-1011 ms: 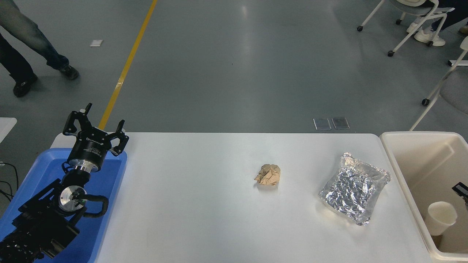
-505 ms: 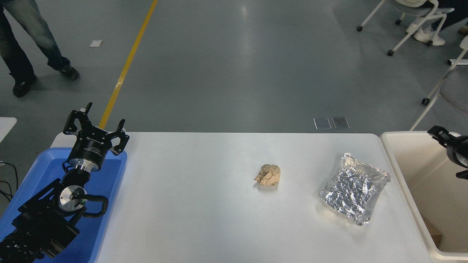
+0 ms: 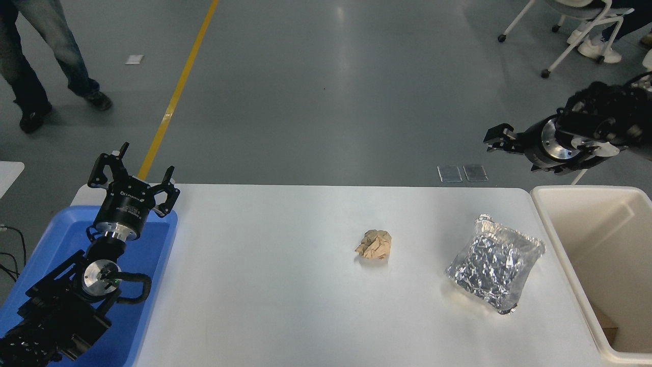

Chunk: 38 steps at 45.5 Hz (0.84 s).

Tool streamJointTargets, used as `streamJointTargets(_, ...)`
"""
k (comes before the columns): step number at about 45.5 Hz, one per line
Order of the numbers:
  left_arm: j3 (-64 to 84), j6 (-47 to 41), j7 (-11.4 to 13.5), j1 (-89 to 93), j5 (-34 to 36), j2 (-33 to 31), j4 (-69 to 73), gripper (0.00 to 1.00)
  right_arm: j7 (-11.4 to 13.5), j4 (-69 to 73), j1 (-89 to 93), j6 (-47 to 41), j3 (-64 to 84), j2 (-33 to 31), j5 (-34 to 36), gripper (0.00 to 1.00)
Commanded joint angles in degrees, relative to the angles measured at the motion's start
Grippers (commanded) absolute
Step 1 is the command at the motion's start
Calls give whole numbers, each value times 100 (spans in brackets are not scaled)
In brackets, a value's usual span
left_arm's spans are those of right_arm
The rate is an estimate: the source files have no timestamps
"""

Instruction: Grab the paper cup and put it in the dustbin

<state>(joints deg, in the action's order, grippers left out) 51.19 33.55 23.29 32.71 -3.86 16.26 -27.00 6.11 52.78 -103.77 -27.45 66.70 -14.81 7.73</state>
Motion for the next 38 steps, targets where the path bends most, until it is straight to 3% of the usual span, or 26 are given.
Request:
streamJointTargets(1,-4,-6,0,-1,-1,0,2,99,13,1374,-1435,-902,106,304,-8,100)
streamJointTargets(17,-4,-15,0,-1,-1,0,2,99,22,2921,-3087,-1552,132,93,1,100)
streamJointTargets(24,-4,-15,0,-1,-1,0,2,99,13,3089,-3343,-1755,124,-250,-8,100)
streamJointTargets(38,-4,-15,0,-1,-1,0,2,99,13,3089,-3352,-1755,62,-233,-26,100)
